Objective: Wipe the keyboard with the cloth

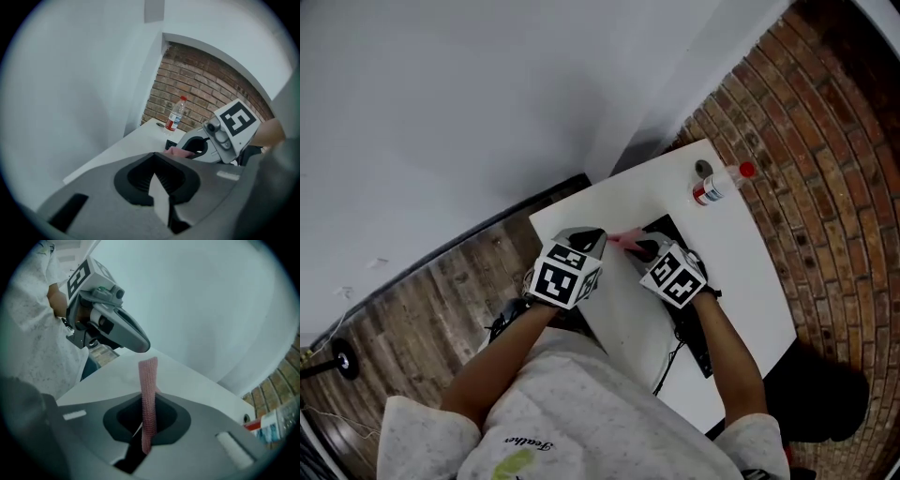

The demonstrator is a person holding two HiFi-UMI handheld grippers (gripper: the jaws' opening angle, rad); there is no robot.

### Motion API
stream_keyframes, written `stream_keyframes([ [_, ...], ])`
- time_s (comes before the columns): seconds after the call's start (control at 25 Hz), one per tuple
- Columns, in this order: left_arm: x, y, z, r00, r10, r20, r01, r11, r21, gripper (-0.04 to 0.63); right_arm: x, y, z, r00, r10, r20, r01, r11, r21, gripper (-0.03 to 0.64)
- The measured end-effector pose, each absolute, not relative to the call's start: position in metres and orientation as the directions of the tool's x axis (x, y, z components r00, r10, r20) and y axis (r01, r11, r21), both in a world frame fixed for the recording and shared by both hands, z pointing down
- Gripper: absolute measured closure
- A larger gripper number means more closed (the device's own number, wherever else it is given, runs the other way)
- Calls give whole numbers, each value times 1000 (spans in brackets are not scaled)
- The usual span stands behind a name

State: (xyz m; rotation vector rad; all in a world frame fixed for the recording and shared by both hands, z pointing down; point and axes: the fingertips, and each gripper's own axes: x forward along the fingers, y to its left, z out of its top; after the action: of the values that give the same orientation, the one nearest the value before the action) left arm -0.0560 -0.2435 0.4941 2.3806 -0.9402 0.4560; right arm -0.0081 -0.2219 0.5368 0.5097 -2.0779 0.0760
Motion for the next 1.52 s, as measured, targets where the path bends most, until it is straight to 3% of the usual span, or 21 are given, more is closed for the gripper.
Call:
stream_keyframes([
  [0.32,-35,-244,459,723,-546,424,-681,-664,307,598,32,-216,481,-459,-597,658,-667,721,188,594],
  [0.72,66,-206,436,839,-389,379,-504,-818,276,598,130,-154,435,-273,-812,515,-908,395,140,594],
  [1.16,142,-147,428,898,-210,386,-304,-931,202,598,216,-61,419,26,-929,369,-999,-17,29,595],
  [1.52,159,-115,435,907,-132,400,-219,-959,180,598,236,-16,430,157,-933,323,-979,-189,-71,597],
])
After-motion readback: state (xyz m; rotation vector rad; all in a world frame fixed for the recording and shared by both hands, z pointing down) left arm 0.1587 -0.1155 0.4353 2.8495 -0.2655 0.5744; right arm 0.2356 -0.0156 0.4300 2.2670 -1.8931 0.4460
